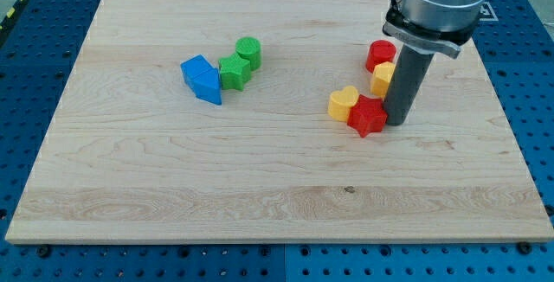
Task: Move red star along with yellow heart towards left
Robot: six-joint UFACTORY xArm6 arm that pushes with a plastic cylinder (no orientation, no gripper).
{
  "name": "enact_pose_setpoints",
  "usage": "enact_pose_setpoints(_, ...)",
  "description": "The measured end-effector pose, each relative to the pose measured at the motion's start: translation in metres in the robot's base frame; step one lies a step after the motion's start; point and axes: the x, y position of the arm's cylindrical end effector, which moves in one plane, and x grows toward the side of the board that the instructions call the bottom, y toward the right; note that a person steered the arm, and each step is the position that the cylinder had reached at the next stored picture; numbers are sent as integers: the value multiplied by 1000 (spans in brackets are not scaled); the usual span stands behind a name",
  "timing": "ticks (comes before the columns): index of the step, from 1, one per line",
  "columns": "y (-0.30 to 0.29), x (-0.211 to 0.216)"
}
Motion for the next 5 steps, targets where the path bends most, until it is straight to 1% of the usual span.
enact_pose_setpoints(1,-4,29)
enact_pose_setpoints(2,-39,27)
enact_pose_setpoints(3,-48,4)
enact_pose_setpoints(5,-28,-30)
